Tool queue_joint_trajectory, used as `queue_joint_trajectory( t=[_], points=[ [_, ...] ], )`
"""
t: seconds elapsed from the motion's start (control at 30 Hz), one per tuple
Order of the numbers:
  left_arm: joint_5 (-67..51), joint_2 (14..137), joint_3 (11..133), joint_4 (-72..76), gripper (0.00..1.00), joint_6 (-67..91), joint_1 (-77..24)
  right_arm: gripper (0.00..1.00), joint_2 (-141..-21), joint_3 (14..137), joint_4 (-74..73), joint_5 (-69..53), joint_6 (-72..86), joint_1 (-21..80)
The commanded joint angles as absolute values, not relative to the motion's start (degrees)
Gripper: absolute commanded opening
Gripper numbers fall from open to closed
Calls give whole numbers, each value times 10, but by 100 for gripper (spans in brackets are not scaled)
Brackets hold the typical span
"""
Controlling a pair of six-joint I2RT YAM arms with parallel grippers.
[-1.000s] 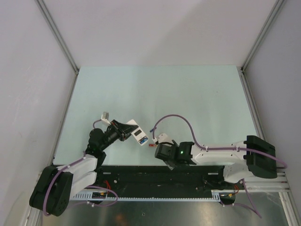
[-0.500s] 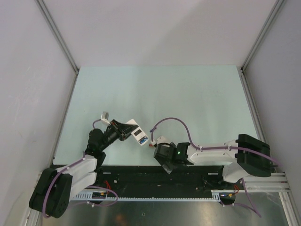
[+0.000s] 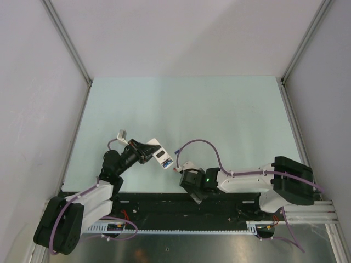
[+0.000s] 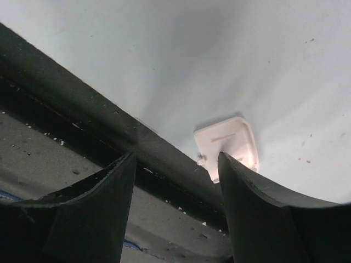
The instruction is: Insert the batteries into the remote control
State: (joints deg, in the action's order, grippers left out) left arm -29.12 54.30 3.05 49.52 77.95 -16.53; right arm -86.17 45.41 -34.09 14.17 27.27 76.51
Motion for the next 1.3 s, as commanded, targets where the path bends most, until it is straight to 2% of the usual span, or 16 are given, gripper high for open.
queue_joint_trajectory(
  t=[0.0,0.23,0.57,0.9,1.27],
  points=[
    [-298,532,4,513,0,773,-162,65,-874,450,-313,106,291,781],
    [-300,531,4,513,0,773,-162,64,-867,475,-329,134,301,793],
    [-300,533,4,512,0,773,-162,72,-830,497,-399,214,313,781],
    [-301,533,4,512,0,773,-161,76,-874,496,-382,197,288,760],
    [-301,533,4,512,0,772,-162,76,-893,491,-359,173,279,762]
  ],
)
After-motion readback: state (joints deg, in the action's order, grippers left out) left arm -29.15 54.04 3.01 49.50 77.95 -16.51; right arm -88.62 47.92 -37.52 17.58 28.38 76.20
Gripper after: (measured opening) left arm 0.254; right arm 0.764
